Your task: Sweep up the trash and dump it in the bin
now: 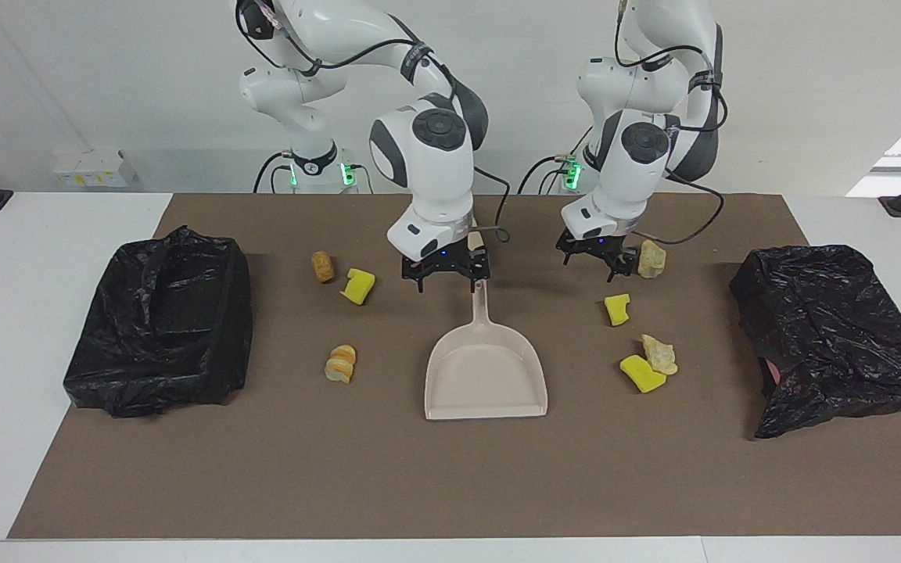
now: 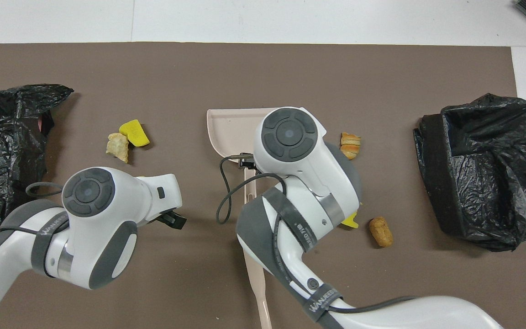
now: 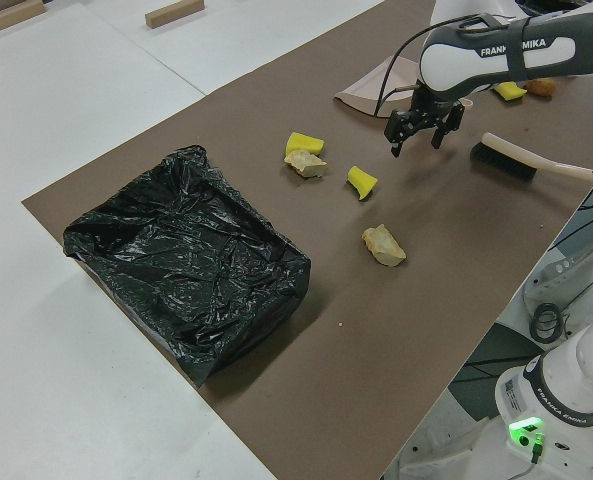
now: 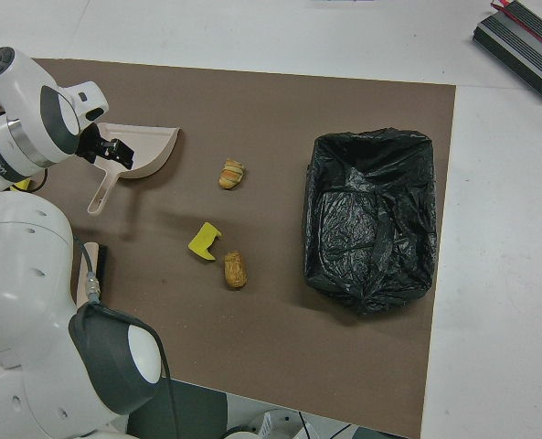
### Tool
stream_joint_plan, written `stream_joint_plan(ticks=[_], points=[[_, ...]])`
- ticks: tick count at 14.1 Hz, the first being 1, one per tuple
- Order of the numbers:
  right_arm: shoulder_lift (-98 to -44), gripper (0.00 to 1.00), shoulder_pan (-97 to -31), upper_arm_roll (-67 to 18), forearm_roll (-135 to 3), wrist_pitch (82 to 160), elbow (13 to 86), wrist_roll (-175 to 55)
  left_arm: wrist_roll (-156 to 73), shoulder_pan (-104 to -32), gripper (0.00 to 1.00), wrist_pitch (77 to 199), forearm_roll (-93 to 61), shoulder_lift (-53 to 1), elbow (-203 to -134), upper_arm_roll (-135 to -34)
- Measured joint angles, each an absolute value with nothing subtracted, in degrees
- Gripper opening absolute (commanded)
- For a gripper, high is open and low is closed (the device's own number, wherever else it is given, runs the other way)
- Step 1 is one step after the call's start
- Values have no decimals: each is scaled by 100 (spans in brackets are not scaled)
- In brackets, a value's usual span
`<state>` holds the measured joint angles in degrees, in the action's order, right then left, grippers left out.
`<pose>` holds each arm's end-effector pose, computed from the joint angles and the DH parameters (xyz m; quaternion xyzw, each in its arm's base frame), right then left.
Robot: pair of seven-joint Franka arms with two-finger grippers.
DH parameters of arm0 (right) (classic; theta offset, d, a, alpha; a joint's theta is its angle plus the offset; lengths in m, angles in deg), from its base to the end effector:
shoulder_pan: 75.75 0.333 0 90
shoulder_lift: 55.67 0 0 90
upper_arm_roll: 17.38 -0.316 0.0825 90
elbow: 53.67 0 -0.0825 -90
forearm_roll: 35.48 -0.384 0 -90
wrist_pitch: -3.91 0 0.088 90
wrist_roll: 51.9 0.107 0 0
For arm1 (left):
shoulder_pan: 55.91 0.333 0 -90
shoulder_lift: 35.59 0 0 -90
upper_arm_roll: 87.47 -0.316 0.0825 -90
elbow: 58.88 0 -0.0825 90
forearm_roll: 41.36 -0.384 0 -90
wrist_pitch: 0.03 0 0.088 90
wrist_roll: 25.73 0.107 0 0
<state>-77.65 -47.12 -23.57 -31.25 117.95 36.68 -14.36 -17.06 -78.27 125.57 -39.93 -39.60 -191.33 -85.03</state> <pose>0.5596 0.3729 0.4225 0.9997 -0.0135 0.0212 0.0016 0.4488 -0.2084 0.3686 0.9595 -0.2806 -0.0257 0.0049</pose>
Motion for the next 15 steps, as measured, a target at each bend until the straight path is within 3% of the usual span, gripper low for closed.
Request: stream_joint_plan(ticks=[5,7,13,14,15], points=[[-8417,100,-4541,-2336,-3045,12338,3560,-1370,-1871,-8237,100,12789,-3993,-4608,-20018,-8500],[-8493,84,-4572,-2316,-3045,12417,3504,-1370,-1871,-8440,100,12854,-3993,-4950,-20422,-8501],[-8526,84,-4532,-2376,-3047,12423,3484,-1370,-2737,-9520,100,12811,-3993,-5555,-20899,-8485],[-8526,82,-4527,-2392,-3047,12424,3477,-1370,-3013,-9726,100,12781,-3993,-5604,-20910,-8479],[-8526,74,-4527,-2401,-3047,12424,3475,-1370,-3293,-9924,100,12751,-3993,-5641,-20914,-8474]])
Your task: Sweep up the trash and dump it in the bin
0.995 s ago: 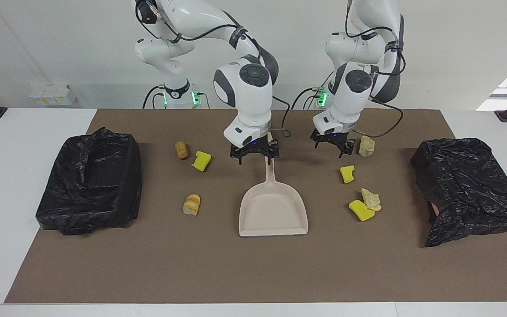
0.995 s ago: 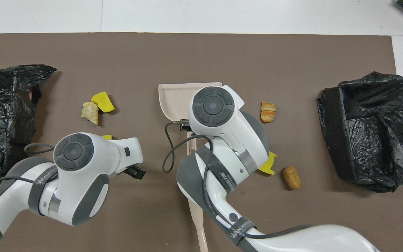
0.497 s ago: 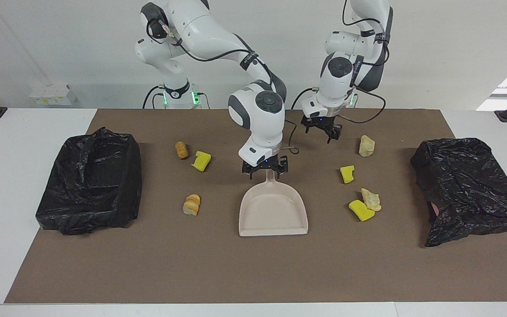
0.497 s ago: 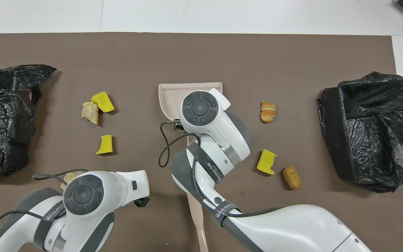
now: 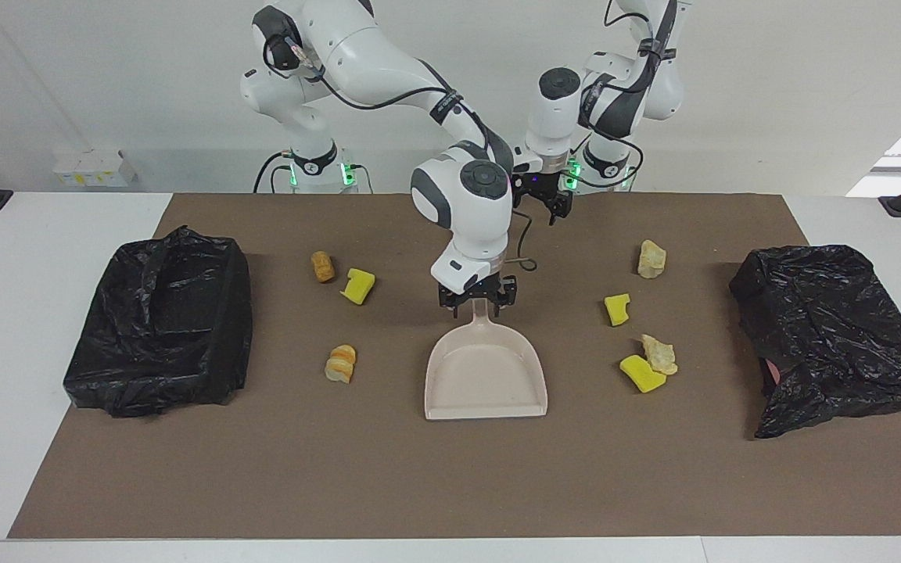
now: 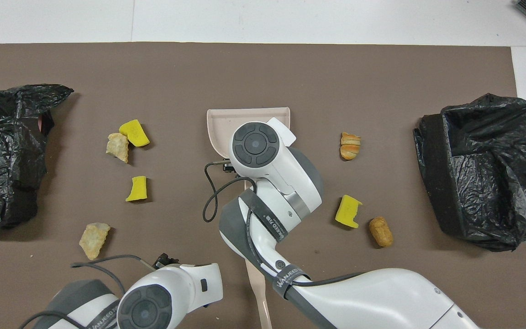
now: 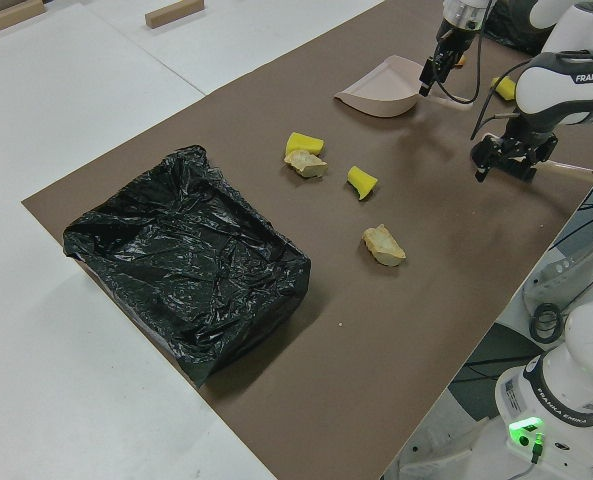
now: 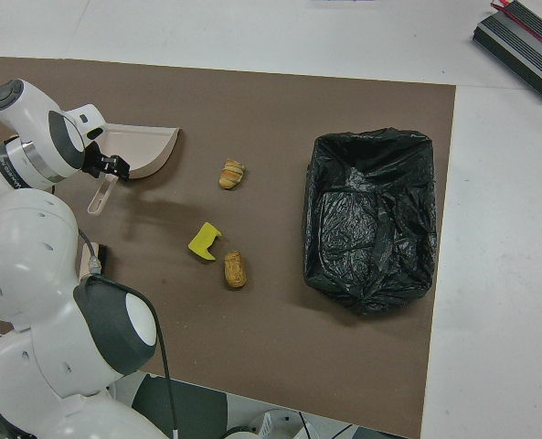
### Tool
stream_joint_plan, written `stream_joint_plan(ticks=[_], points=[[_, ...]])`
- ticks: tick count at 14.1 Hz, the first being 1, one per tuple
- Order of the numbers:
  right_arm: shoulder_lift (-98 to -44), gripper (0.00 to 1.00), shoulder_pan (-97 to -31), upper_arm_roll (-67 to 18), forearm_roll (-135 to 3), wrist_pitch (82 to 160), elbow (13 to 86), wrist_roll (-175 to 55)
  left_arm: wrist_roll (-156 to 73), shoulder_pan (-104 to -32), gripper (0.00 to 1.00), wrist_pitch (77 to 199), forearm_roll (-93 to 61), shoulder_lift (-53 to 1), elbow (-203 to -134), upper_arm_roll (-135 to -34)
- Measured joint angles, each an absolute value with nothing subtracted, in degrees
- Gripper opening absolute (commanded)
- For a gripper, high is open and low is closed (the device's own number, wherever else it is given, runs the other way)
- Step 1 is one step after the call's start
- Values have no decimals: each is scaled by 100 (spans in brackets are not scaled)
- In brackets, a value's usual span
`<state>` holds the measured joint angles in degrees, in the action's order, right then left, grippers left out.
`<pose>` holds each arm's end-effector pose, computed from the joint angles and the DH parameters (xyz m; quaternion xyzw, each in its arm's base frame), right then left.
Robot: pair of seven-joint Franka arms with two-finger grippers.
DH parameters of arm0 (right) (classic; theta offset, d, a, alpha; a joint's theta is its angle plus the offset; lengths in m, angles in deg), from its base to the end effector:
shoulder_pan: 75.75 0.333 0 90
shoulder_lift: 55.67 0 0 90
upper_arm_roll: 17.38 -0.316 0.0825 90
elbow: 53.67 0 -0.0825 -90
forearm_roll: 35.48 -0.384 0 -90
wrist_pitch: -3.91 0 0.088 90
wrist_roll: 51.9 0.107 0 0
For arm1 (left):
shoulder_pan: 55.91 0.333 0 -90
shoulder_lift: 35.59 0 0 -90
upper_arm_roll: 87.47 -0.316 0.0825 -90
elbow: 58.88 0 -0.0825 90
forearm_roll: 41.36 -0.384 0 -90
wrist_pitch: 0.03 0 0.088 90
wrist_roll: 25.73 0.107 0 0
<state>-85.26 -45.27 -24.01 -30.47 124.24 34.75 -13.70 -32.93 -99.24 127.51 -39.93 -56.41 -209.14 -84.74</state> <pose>0.5661 0.4081 0.3581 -0.9997 -0.0036 -0.0236 0.0057 0.2762 -0.2868 0.3674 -0.9460 0.3237 0.0155 0.0063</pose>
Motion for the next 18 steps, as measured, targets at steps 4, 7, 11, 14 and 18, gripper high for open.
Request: stream_joint_plan(ticks=[4,7,11,14,18], points=[[-8542,37,-4517,-2419,-3050,12423,3485,-1597,-4506,-10750,100,12764,-3993,-5676,-20920,-8458],[-8543,18,-4508,-2450,-3075,12420,3501,-1612,-5258,-10944,100,12887,-3981,-5676,-20917,-8457],[-8542,0,-4499,-2456,-3073,12418,3513,-1707,-6620,-11235,100,13115,-3881,-5583,-20810,-8458],[-8512,0,-4478,-2454,-3066,12417,3502,-2653,-7269,-11517,100,13409,-3875,-5169,-20543,-8453],[-8309,0,-4658,-2416,-3060,12388,3500,-4637,-7414,-11640,100,13545,-3873,-4496,-20063,-8455]])
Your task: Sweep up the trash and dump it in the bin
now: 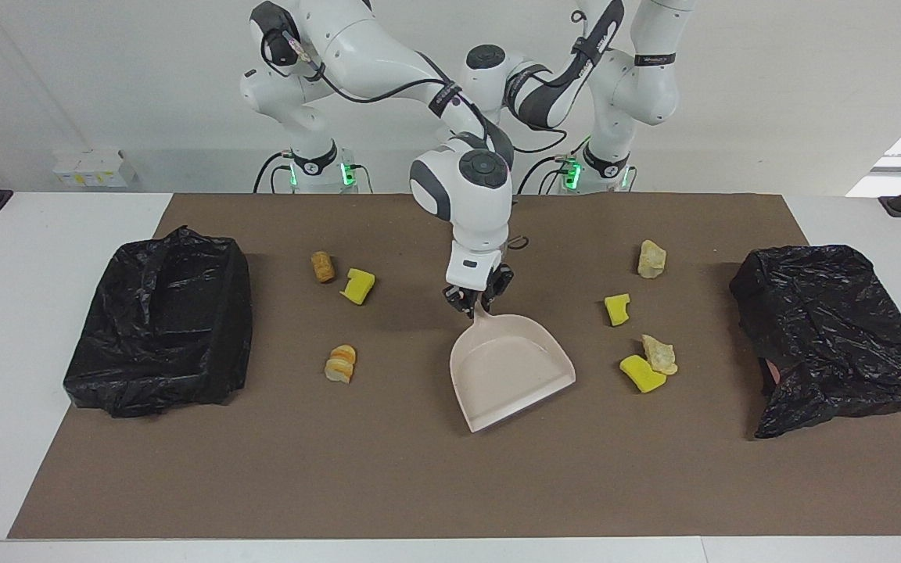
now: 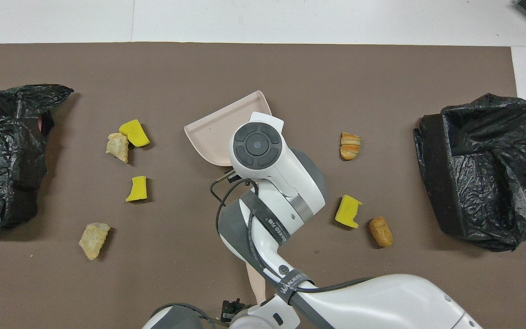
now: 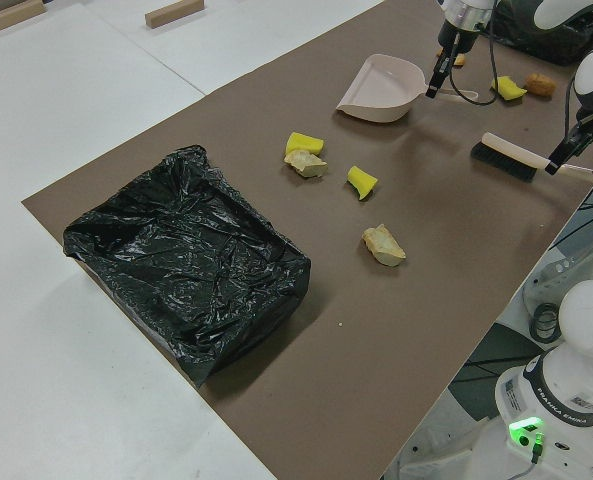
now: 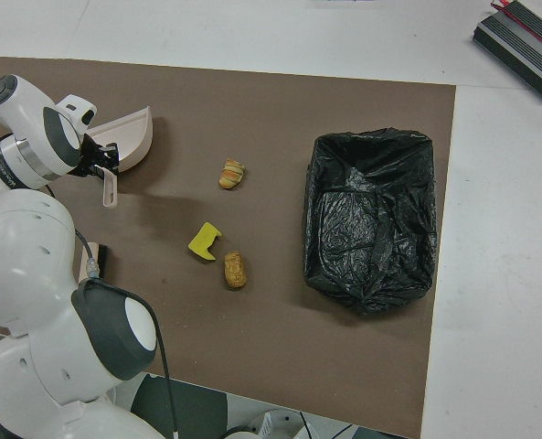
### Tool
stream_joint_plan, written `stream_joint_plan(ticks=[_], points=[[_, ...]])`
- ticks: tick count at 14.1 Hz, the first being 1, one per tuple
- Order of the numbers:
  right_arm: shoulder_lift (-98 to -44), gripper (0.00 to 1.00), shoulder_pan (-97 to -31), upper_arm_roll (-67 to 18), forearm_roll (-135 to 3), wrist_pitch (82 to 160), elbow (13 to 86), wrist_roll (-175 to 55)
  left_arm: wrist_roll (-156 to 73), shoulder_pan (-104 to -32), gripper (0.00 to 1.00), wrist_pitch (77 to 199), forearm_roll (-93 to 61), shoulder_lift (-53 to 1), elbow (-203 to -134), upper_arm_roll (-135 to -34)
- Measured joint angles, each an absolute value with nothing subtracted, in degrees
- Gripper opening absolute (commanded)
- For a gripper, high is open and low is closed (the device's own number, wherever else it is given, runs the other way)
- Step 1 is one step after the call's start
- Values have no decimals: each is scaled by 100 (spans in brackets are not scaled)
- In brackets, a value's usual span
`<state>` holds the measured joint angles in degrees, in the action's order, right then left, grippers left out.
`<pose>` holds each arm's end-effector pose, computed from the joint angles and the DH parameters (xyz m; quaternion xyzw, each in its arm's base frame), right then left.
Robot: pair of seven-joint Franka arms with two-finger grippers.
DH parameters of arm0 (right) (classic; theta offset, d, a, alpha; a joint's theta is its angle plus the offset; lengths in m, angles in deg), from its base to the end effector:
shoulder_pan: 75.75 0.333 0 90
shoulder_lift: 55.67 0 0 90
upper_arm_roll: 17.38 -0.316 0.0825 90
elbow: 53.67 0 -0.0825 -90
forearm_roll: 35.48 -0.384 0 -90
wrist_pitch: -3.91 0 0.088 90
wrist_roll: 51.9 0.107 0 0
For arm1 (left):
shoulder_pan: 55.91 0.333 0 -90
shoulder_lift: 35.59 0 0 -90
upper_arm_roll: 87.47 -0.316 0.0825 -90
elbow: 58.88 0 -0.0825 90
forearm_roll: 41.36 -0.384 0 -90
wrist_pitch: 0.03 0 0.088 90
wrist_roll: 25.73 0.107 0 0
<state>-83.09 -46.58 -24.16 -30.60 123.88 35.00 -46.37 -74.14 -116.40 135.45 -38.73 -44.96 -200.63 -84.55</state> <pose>0.5718 0.3949 0.3818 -0.9610 -0.2741 -0.0372 0.0027 0.2068 -0.4141 0.3581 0.9930 -0.1144 0.0049 0.0293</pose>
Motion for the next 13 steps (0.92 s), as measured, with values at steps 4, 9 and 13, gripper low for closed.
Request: stream_joint_plan(ticks=[4,9,13], points=[[-8266,0,-4880,-2407,-2641,12374,3501,-6309,-7501,-11658,87,13545,-3863,-4348,-19969,-8455],[-8265,0,-5074,-2406,-2519,12286,3501,-8086,-7531,-11692,79,13524,-3757,-4348,-19978,-8454],[-8262,0,-5064,-2424,-2505,11680,3495,-8359,-7535,-11717,73,13518,-3192,-4348,-20021,-8443]])
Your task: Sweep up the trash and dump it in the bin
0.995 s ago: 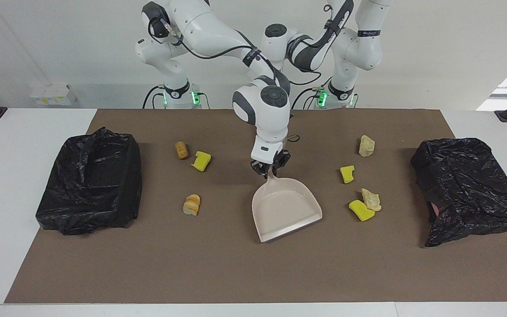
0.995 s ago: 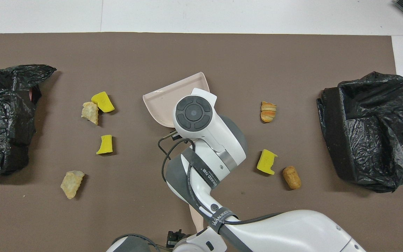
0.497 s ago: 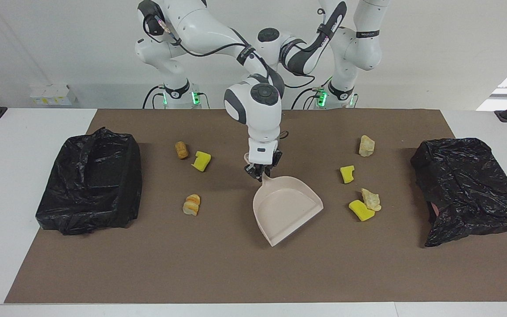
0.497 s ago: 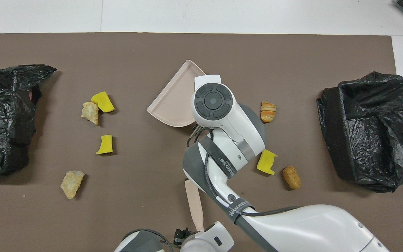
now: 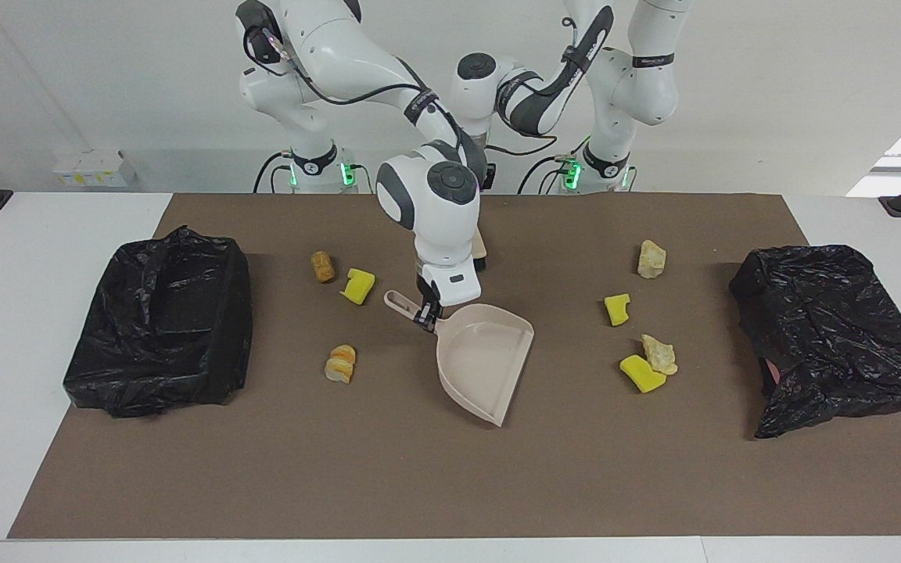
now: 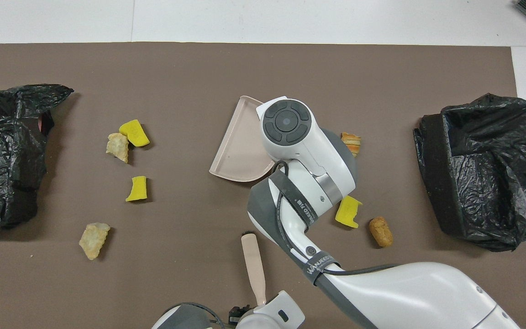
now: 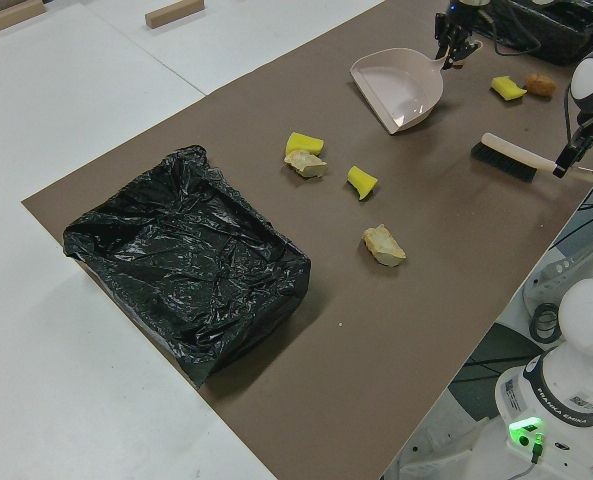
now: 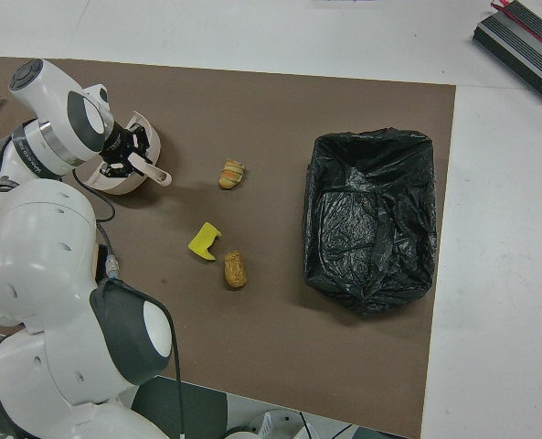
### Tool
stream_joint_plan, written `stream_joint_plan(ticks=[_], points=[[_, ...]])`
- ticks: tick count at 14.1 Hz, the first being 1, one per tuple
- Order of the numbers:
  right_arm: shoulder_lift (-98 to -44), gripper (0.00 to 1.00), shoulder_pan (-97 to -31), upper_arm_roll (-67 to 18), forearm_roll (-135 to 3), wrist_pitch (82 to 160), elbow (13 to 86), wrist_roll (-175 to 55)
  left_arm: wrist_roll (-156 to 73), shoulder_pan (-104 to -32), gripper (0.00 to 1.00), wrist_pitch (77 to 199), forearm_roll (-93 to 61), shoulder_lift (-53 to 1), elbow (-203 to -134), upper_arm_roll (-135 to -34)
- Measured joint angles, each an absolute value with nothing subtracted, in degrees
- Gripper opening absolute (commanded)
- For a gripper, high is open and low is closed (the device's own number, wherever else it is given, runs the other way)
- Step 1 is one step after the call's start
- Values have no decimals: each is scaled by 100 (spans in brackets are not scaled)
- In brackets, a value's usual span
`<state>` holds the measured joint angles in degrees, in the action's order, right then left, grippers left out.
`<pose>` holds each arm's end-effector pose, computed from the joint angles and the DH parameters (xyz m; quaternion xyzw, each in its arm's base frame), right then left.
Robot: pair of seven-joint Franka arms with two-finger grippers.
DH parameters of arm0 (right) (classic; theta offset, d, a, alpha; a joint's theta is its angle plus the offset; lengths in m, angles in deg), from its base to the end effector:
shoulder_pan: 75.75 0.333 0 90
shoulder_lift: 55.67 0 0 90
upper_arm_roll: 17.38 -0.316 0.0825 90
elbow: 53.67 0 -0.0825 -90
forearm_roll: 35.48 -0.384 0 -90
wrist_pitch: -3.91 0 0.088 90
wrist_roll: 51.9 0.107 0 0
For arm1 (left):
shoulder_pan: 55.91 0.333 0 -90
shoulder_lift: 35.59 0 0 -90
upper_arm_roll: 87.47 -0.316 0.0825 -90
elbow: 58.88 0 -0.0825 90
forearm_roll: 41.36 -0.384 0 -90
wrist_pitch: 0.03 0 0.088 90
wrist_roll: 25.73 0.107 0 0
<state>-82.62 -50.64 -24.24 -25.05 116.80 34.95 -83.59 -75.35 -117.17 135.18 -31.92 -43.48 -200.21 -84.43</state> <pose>0.5904 0.3416 0.3772 0.8312 0.5528 -0.0211 0.0559 0.2000 -0.4201 0.3490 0.9959 -0.0701 -0.0378 0.0431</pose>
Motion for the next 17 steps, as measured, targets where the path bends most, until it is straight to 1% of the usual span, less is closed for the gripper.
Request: stream_joint_plan(ticks=[3,4,7,8,9,10,14,17], points=[[-8256,0,-5045,-2434,-2474,11572,3492,-8866,-7555,-11717,60,13505,-3077,-4348,-20023,-8443],[-8255,0,-5037,-2434,-2466,11572,3492,-9057,-7555,-11717,59,13499,-3075,-4348,-20025,-8443],[-8251,0,-5013,-2437,-2457,11569,3492,-9527,-7555,-11719,58,13436,-3073,-4348,-20035,-8442],[-8248,0,-4988,-2437,-2454,11567,3492,-9632,-7555,-11722,48,13413,-3073,-4347,-20039,-8439],[-8246,0,-4961,-2439,-2451,11566,3492,-9702,-7555,-11728,9,13401,-3072,-4346,-20043,-8436],[-8245,0,-4944,-2440,-2447,11566,3492,-9734,-7555,-11735,0,13390,-3072,-4346,-20044,-8434],[-8244,0,-4891,-2441,-2438,11566,3552,-9743,-7623,-11753,0,13208,-3065,-4351,-20041,-8451],[-8210,0,-4889,-2438,-2437,11668,3716,-9743,-7696,-11690,0,12502,-3057,-4513,-19998,-8552]])
